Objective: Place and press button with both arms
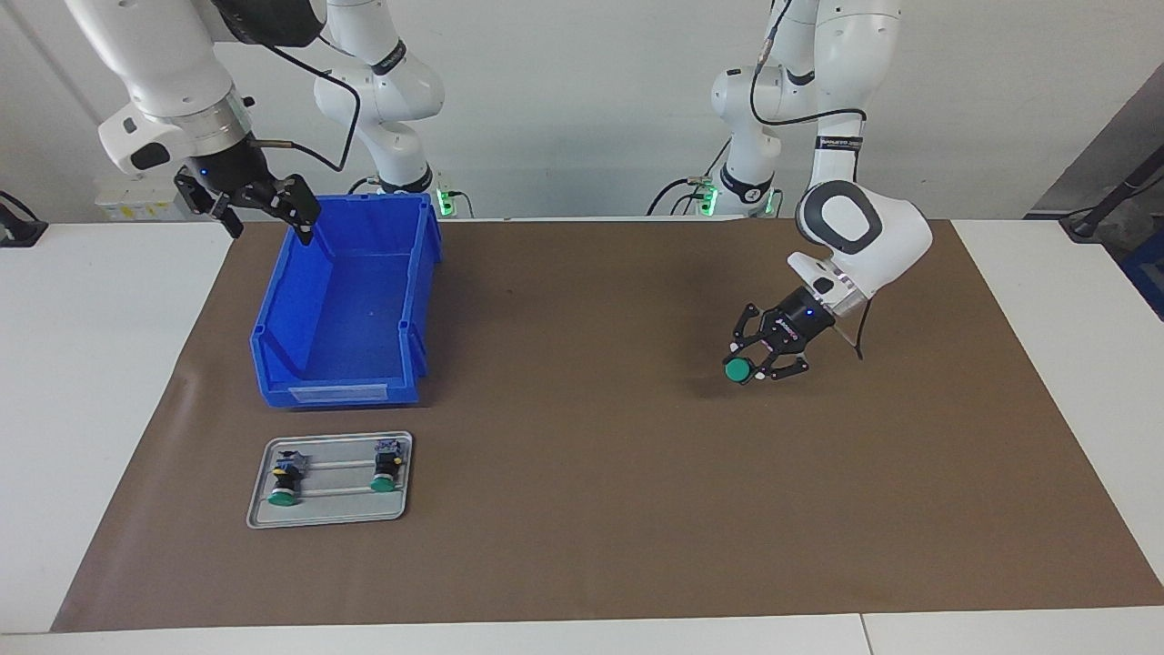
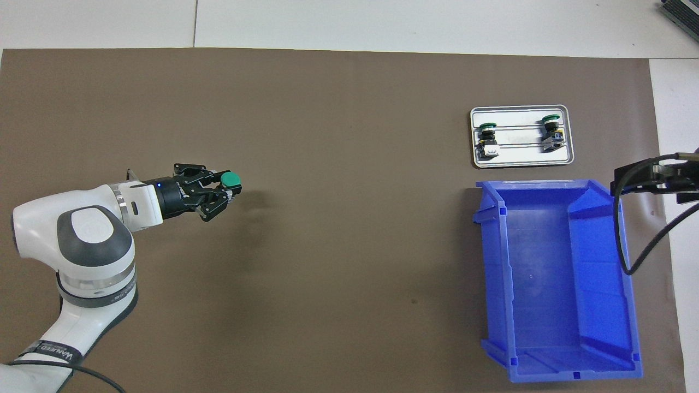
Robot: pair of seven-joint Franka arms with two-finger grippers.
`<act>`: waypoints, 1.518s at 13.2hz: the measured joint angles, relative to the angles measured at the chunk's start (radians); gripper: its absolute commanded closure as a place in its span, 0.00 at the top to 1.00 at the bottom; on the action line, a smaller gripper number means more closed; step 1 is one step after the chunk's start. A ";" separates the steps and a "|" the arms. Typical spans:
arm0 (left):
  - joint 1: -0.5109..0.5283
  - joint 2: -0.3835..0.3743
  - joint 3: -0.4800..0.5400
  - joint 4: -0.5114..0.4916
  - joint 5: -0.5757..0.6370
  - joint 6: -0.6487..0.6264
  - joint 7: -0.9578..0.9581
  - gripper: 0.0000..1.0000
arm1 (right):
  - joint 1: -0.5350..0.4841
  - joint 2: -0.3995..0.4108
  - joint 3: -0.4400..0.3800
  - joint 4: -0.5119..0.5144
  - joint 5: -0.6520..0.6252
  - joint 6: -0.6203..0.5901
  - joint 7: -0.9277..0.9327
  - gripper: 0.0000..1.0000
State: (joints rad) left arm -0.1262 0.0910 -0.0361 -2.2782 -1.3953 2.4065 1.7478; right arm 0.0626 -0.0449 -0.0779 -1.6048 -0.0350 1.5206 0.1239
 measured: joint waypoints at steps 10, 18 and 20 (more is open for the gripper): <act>-0.039 0.040 -0.007 -0.166 -0.652 -0.189 0.589 0.00 | 0.000 0.000 0.000 0.000 0.000 0.000 0.000 1.00; -0.034 0.042 0.007 -0.246 -0.711 -0.309 0.697 0.77 | 0.000 0.000 0.000 0.000 0.000 0.000 0.000 1.00; -0.034 0.041 0.010 -0.246 -0.711 -0.309 0.697 0.78 | 0.000 0.000 0.000 0.000 0.000 0.000 0.000 1.00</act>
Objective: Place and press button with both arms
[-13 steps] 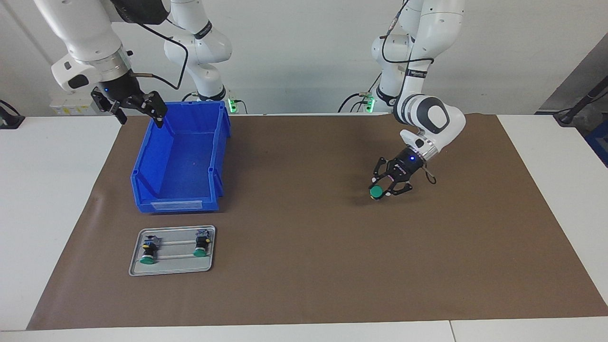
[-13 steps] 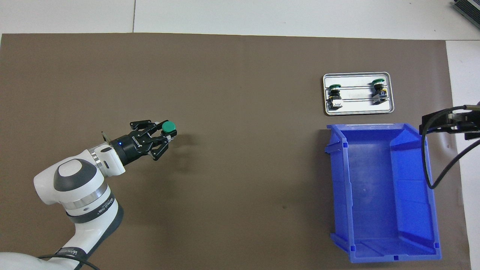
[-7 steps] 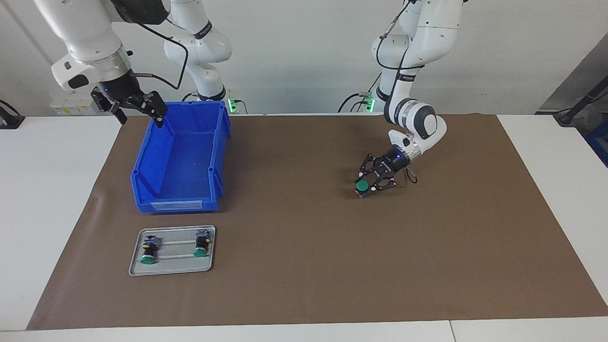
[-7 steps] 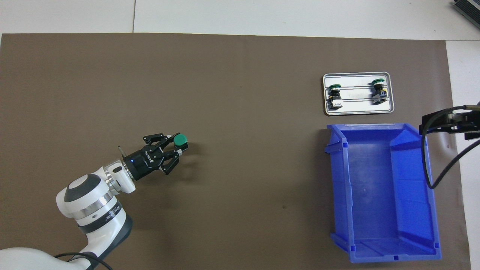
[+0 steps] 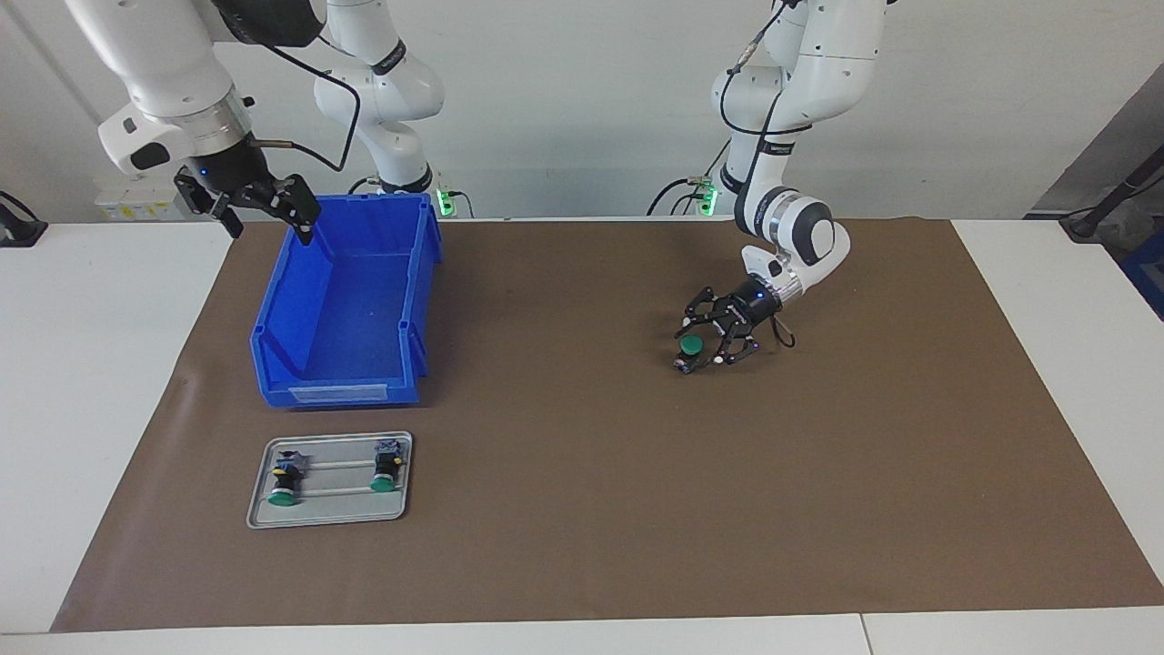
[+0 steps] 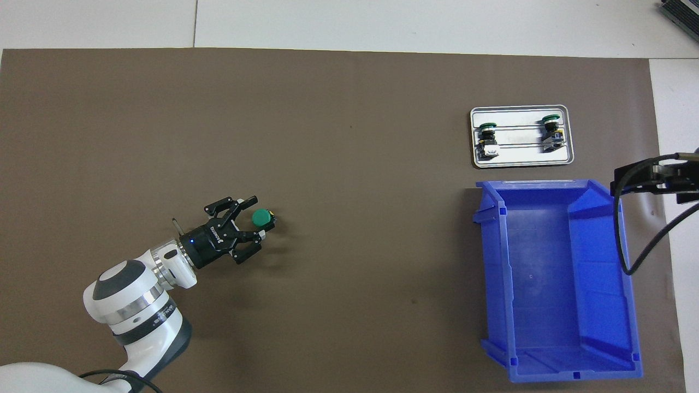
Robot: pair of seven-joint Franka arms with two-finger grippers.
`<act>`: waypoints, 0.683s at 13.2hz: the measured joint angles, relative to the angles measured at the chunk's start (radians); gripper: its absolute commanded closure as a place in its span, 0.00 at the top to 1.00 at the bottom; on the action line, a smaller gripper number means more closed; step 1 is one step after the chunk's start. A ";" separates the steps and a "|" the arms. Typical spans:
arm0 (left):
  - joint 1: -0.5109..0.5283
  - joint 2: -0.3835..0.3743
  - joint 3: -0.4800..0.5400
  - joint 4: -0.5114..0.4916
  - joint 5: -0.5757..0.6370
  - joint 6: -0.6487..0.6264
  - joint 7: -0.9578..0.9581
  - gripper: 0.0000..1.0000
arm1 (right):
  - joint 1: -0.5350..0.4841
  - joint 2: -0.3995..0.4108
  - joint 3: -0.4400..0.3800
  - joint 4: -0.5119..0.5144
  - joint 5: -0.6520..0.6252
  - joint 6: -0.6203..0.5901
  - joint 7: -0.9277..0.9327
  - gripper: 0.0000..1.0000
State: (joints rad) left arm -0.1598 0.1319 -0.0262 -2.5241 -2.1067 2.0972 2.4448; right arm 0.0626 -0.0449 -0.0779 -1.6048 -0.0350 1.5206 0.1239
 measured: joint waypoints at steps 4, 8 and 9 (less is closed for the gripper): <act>0.006 -0.026 0.002 0.004 0.000 0.089 -0.019 0.79 | 0.000 0.000 0.000 0.000 0.000 0.000 0.000 1.00; -0.010 -0.116 -0.009 0.006 0.000 0.218 -0.102 0.79 | 0.000 0.000 0.000 0.000 0.000 0.000 0.000 1.00; -0.025 -0.127 -0.010 0.005 0.000 0.241 -0.123 0.79 | 0.000 0.000 0.000 0.000 0.000 0.000 0.000 1.00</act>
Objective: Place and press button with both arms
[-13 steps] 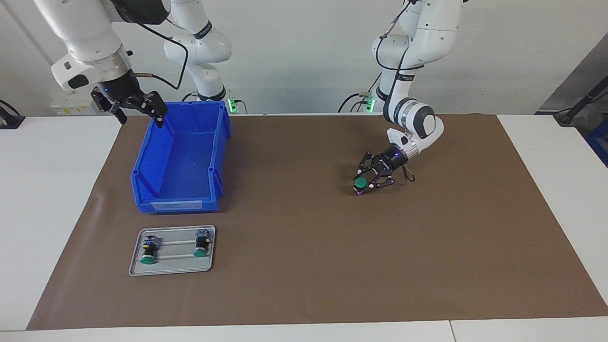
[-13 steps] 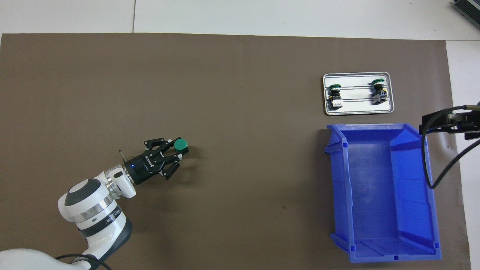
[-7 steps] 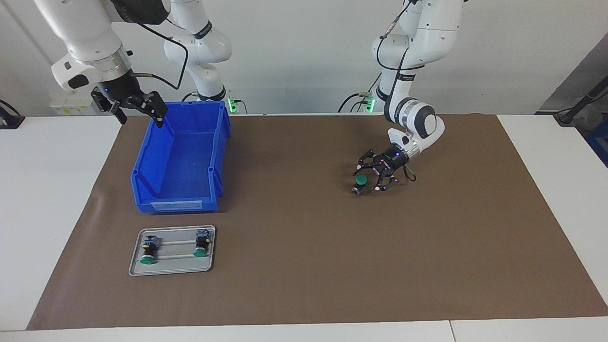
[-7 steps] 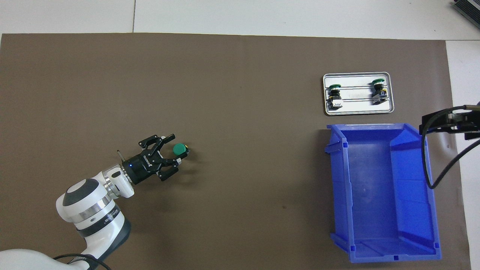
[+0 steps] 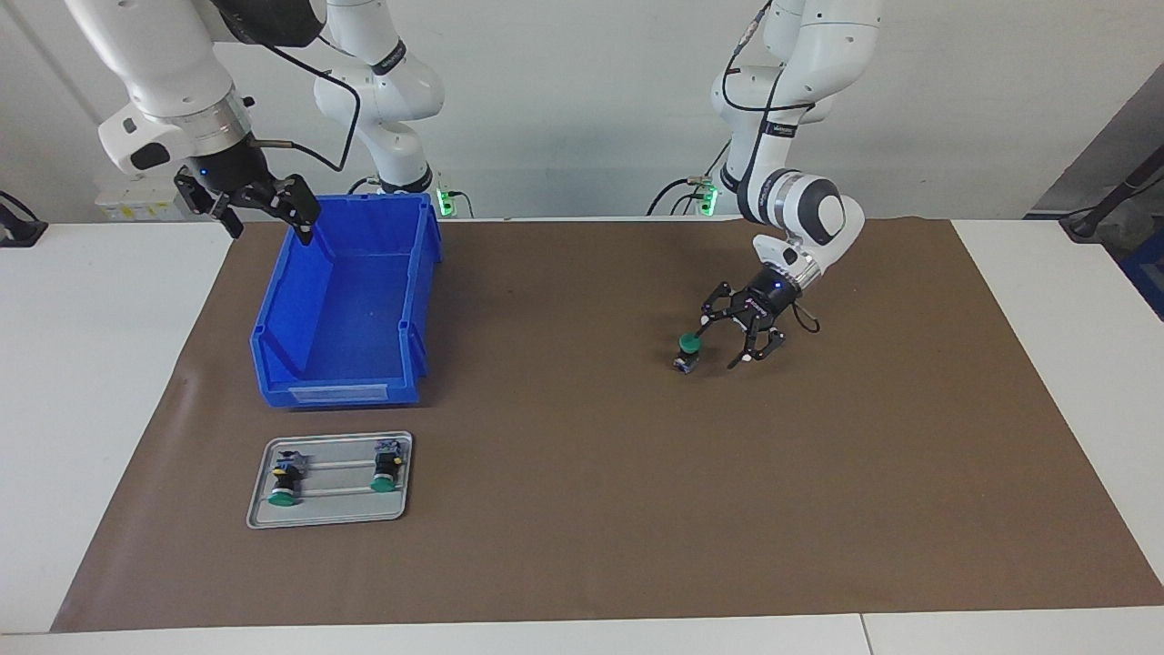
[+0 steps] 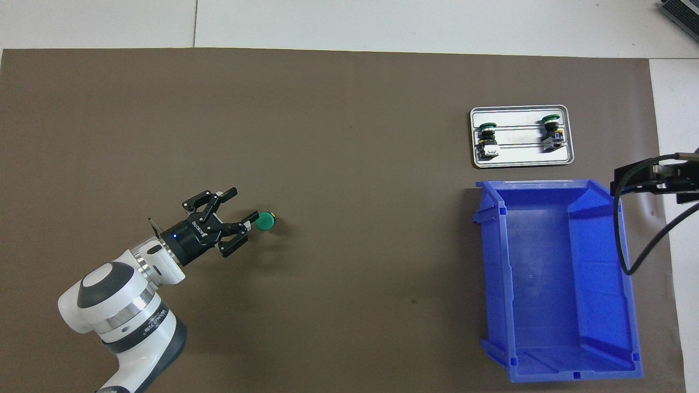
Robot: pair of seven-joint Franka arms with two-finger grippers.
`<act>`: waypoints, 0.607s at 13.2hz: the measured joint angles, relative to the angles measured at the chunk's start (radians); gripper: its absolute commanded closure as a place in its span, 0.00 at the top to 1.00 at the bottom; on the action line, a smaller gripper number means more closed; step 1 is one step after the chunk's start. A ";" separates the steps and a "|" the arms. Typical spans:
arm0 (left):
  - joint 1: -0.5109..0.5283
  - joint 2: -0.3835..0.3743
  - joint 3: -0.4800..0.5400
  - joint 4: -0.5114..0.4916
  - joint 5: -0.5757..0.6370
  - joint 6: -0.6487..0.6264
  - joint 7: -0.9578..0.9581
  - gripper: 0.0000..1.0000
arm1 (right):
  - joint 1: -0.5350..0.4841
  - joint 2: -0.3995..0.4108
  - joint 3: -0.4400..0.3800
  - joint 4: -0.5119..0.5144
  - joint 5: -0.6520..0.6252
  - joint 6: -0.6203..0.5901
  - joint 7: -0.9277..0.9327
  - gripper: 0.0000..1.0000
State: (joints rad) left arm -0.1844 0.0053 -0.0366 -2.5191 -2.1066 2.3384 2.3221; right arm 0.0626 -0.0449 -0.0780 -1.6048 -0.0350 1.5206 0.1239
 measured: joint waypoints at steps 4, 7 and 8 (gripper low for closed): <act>-0.050 -0.025 -0.003 0.000 0.000 0.062 -0.083 0.79 | 0.000 0.000 0.000 0.000 0.000 0.000 0.000 1.00; -0.050 -0.037 -0.001 0.001 0.004 0.084 -0.111 0.79 | 0.000 0.000 0.000 0.000 0.000 0.000 0.000 1.00; -0.050 -0.039 0.000 0.004 0.016 0.085 -0.126 0.78 | 0.000 0.000 0.000 0.000 0.000 0.000 0.000 1.00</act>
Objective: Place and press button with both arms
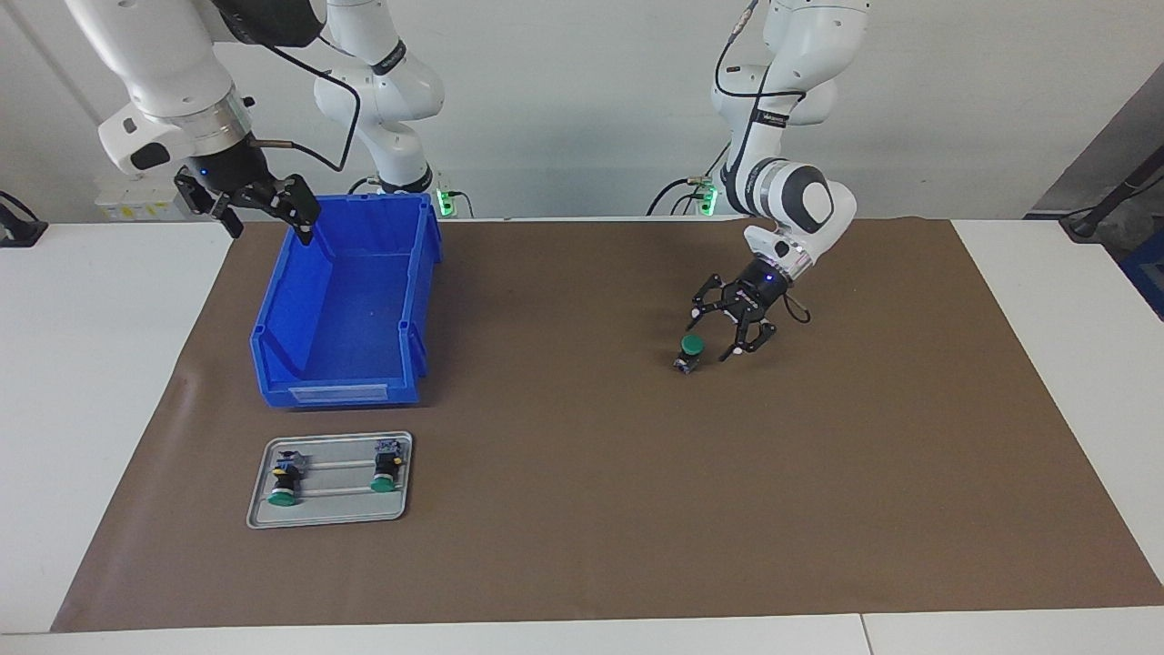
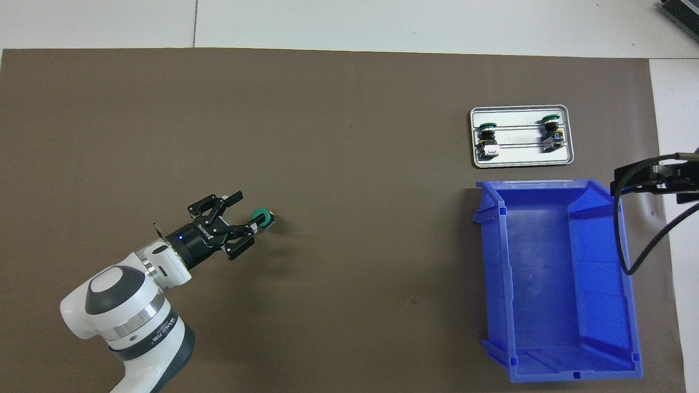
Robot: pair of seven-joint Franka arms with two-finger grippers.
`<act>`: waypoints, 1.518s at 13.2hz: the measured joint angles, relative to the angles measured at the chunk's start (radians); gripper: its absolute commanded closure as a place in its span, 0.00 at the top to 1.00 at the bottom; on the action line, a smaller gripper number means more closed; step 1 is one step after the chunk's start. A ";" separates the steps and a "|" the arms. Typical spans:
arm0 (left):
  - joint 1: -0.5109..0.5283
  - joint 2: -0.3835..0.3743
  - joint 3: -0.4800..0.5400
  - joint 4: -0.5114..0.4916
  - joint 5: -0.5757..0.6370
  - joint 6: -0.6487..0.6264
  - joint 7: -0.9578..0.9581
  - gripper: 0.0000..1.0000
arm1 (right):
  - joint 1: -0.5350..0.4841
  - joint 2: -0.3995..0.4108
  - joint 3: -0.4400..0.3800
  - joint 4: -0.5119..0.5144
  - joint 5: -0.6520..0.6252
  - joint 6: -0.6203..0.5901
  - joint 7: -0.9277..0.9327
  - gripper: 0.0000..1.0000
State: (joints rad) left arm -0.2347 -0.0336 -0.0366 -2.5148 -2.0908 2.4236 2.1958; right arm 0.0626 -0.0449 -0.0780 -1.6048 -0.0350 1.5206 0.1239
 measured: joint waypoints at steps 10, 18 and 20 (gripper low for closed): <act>0.076 -0.005 0.019 0.133 0.457 0.012 -0.427 0.79 | 0.000 0.000 0.000 0.000 0.000 0.000 0.000 1.00; 0.137 -0.012 0.020 0.268 0.909 -0.079 -0.939 0.77 | 0.000 0.000 0.000 0.000 0.000 0.000 0.000 1.00; 0.137 -0.033 0.016 0.275 1.018 -0.082 -1.071 0.76 | 0.000 0.000 0.000 0.000 0.000 0.000 0.000 1.00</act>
State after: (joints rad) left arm -0.0980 -0.0666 -0.0209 -2.2401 -1.0731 2.3413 1.1249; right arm 0.0626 -0.0450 -0.0780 -1.6048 -0.0350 1.5206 0.1239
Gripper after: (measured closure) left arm 0.229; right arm 0.000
